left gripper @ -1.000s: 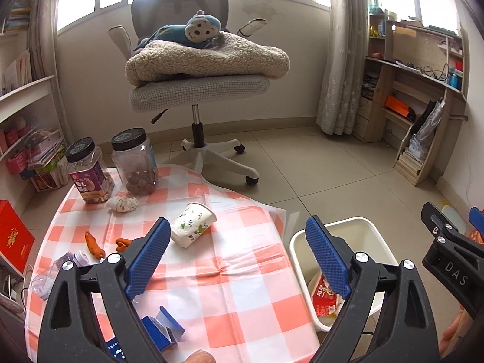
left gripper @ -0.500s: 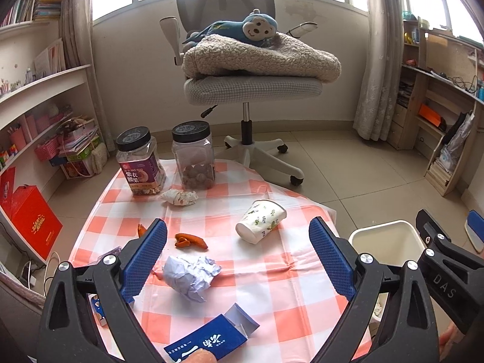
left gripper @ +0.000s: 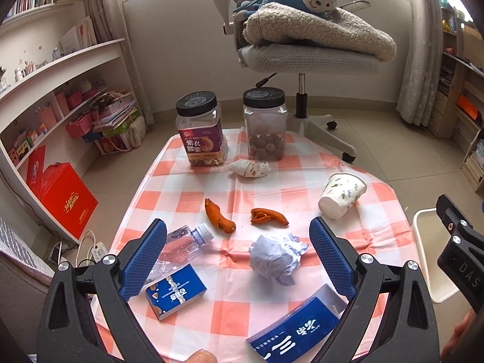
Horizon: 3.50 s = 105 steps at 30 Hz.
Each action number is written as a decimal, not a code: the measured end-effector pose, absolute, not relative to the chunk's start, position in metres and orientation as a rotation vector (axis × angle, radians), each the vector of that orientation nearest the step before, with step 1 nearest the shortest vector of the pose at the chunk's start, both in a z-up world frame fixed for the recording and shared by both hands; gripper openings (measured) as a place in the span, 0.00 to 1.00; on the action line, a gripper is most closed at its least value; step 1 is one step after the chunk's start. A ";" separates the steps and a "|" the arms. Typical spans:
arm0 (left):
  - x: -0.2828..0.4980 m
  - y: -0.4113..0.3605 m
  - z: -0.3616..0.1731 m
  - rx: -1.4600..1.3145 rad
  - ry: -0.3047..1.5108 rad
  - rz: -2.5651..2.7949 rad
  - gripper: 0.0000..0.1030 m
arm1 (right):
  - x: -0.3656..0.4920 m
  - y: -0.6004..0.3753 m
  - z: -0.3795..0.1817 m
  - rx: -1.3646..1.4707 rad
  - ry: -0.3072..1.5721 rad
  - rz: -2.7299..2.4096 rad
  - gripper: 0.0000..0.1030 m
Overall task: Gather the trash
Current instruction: 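Move both open tools back over the table, then grasp the blue biscuit box with left tool while right tool grasps crumpled paper, then carry the crumpled paper to the bin and open the right tool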
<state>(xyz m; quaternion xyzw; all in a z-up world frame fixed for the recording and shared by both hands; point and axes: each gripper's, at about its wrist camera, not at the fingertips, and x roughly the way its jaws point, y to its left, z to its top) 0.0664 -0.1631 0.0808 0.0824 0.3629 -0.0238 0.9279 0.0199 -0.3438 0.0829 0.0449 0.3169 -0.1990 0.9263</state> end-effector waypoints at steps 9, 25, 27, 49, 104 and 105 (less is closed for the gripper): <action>0.099 -0.106 0.025 0.249 1.042 -0.057 0.90 | 0.049 -0.299 0.064 0.032 0.715 -0.326 0.93; 0.126 -0.058 -0.092 0.347 1.362 -0.194 0.90 | 0.112 -0.258 0.006 -0.064 0.975 -0.098 0.93; 0.126 -0.057 -0.092 0.328 1.371 -0.214 0.87 | 0.119 -0.252 -0.002 -0.074 1.007 -0.043 0.93; 0.076 -0.032 -0.006 0.224 1.235 -0.253 0.58 | 0.151 -0.203 -0.044 -0.083 1.152 0.204 0.48; 0.067 -0.164 0.087 0.036 0.725 -0.213 0.59 | 0.020 -0.327 0.094 0.073 0.604 -0.178 0.50; 0.066 -0.168 0.087 0.040 0.724 -0.221 0.59 | 0.019 -0.331 0.095 0.075 0.602 -0.185 0.50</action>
